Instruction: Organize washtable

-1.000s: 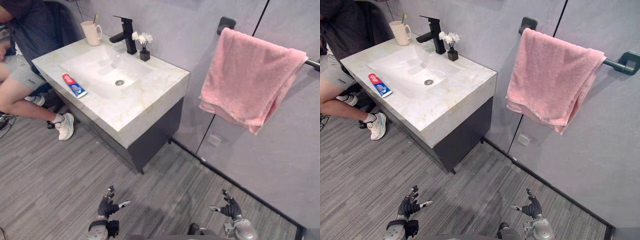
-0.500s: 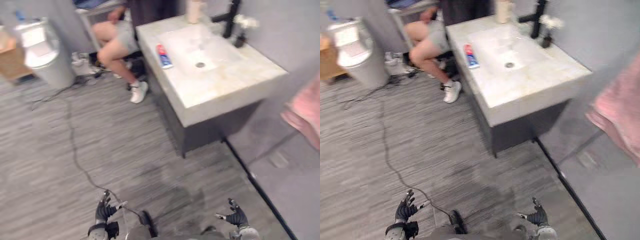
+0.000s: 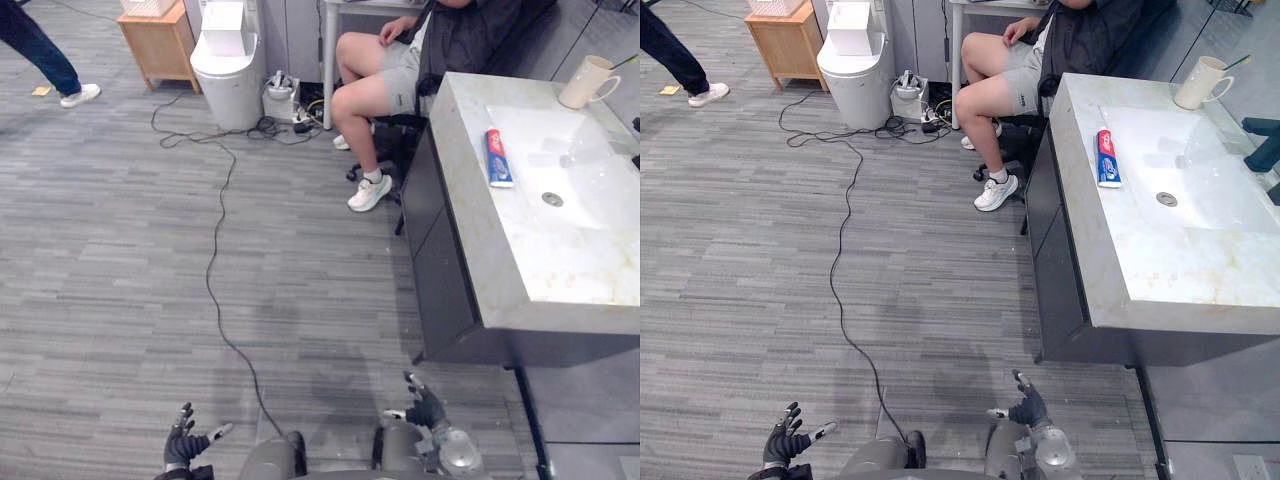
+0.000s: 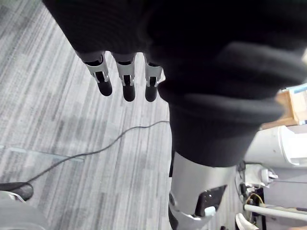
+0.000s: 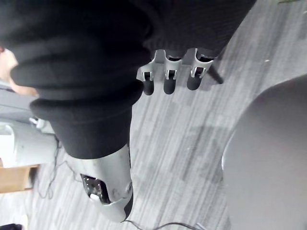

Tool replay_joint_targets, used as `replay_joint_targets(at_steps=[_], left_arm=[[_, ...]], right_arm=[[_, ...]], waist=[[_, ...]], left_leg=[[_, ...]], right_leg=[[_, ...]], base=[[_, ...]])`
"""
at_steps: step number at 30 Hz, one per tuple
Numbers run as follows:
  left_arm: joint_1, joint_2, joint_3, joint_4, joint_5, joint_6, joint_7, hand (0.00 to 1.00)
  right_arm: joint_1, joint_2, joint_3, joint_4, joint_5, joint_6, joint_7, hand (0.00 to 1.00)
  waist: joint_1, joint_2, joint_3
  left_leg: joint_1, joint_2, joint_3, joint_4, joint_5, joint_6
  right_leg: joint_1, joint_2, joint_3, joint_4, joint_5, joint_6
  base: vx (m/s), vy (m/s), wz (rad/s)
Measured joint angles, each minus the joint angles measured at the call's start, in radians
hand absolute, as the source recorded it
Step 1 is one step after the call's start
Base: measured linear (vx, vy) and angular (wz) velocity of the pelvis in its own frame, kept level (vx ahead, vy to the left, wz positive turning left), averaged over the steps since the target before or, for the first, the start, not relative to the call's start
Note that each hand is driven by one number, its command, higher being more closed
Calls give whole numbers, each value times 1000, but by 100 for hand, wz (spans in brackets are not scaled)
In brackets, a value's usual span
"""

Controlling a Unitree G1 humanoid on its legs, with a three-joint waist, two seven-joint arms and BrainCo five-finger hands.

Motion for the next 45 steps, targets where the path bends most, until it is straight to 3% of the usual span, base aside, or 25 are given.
replay_joint_targets(at_steps=[3,5,7,10,12,16,18,21,22,23,24,25,26,27,28,29,30,32,34,35,36,37,40,42,45], left_arm=[[-37,0,-35,7,0,0,-2,0],[-67,-12,-50,9,0,-1,-4,0],[-71,-30,-54,2,1,-1,-5,0],[-57,-62,-53,-18,3,1,-6,0],[-35,-71,-52,-69,3,1,-5,0],[-44,-70,-54,-99,4,-1,-5,0],[-41,-73,-55,-100,11,-1,-6,0],[-33,-84,-73,-101,11,-2,-3,0],[-31,-86,-76,-101,11,-2,-2,0],[-25,-88,-82,-101,10,-1,-1,0],[-15,-84,-85,-102,10,-1,-1,0],[-14,-80,-85,-104,10,-1,-1,0],[-16,-66,-84,-112,10,-1,-1,0],[-31,-50,-85,-117,11,0,-1,0],[-41,-45,-86,-117,11,1,-1,0],[-60,-36,-91,-118,11,1,2,0],[-66,-36,-92,-118,11,1,3,0],[-71,-34,-94,-116,11,-1,4,0],[-70,-15,-91,-107,10,-1,0,0],[-70,0,-79,-90,9,1,-3,0],[-72,5,-70,-77,9,2,-5,0],[-80,10,-61,-62,9,9,-5,0],[-89,-7,-38,-36,11,21,-7,0],[-82,-14,-34,-35,16,21,-8,0],[-86,-24,-38,-28,17,21,-10,0]], right_arm=[[1,1,6,-9,15,-3,2,0],[9,1,7,-12,18,1,4,0],[26,1,12,-54,9,5,3,0],[47,3,26,-100,-11,6,2,0],[61,8,44,-116,-10,6,-1,0],[69,18,41,-116,-10,8,-3,0],[77,23,23,-116,-10,10,-3,0],[89,20,3,-116,-10,9,-5,0],[90,18,3,-116,-10,10,-5,0],[101,17,3,-112,-10,12,-4,0],[114,24,6,-112,-12,18,-4,0],[121,32,9,-116,-13,18,-3,0],[132,56,9,-119,-13,18,-3,0],[133,68,4,-119,-13,20,-3,0],[130,68,3,-117,-13,20,-4,0],[121,68,0,-114,-12,22,-4,0],[114,68,-1,-113,-12,22,-4,0],[72,68,-2,-90,-13,21,-3,0],[20,68,-3,-40,-13,18,-3,0],[-11,67,-13,-6,-13,19,-3,0],[-22,67,-24,6,-13,19,-4,0],[-27,66,-43,13,-13,20,-5,0],[-13,6,-82,17,-12,20,-8,0],[4,-24,-93,23,-9,26,-22,0],[8,-28,-145,59,0,28,-25,0]], waist=[[-10,-4,-1],[-28,1,-10],[-34,18,-14],[-32,47,-7],[-23,48,-5],[-1,24,-9],[14,20,-8],[52,13,-13],[53,15,-14],[57,22,-30],[60,-19,-60],[59,-32,-72],[47,-70,-95],[44,-93,-106],[47,-95,-107],[44,-91,-104],[42,-84,-101],[22,-40,-97],[23,-31,-98],[24,-34,-99],[23,-37,-98],[19,-45,-95],[-3,15,-69],[1,52,-47],[7,27,-39]], left_leg=[[34,-7,-26,6,-37,-35],[77,9,-79,1,-80,-83],[85,53,-90,69,-90,-117],[-23,148,-72,470,0,-189],[-95,229,-22,695,-12,-151],[-215,214,17,589,-32,-119],[-288,143,-55,393,-29,-123],[-341,71,-204,90,32,-206],[-345,76,-222,53,42,-208],[-354,84,-220,87,104,-210],[-357,77,-182,161,125,-205],[-351,77,-162,184,129,-198],[-333,77,-112,214,98,-150],[-295,87,-55,221,68,-119],[-267,96,-28,215,54,-109],[-188,110,40,179,40,-94],[-144,113,70,153,39,-92],[12,138,206,37,34,-93],[76,142,321,-37,28,-102],[100,138,391,-47,20,-113],[114,133,416,-40,15,-119],[118,120,431,-19,9,-125],[89,224,414,201,-1,-137],[1,327,305,504,36,-117],[-70,258,141,482,-33,-125]], right_leg=[[-24,36,18,-214,100,-15],[-12,46,5,-157,165,-48],[15,69,-37,-112,96,-79],[133,120,-55,-123,27,-122],[267,163,-20,-183,-8,-149],[394,158,73,-306,-14,-149],[463,135,152,-371,-18,-142],[502,96,269,-398,-63,-87],[512,94,294,-398,-82,-74],[532,85,341,-389,-126,-57],[527,61,392,-348,-143,-51],[511,51,402,-309,-141,-51],[448,26,396,-183,-126,-34],[364,8,367,-24,-67,14],[326,3,345,53,-41,38],[260,-28,263,156,-44,33],[239,-47,202,181,-48,26],[175,-101,-114,158,-62,0],[137,-118,-359,75,-54,-13],[124,-120,-514,2,-25,-64],[124,-111,-561,-43,-4,-97],[122,-84,-573,-116,29,-133],[176,20,-499,-232,42,-125],[244,114,-407,-302,37,-145],[306,139,-267,-348,52,-141]], base=[[359,-78,32],[461,-171,61],[531,-234,43],[513,-223,-5],[572,-170,-45],[472,-28,-73],[426,157,-89],[436,267,-127],[457,372,-136],[595,484,-141],[616,488,-139],[629,442,-128],[514,320,-119],[406,241,-120],[424,275,-134],[296,213,-114],[400,295,-144],[252,203,-153],[175,171,-172],[168,140,-168],[241,78,-136],[297,13,-103],[273,-40,-102],[219,-86,-127],[314,-60,-152]])
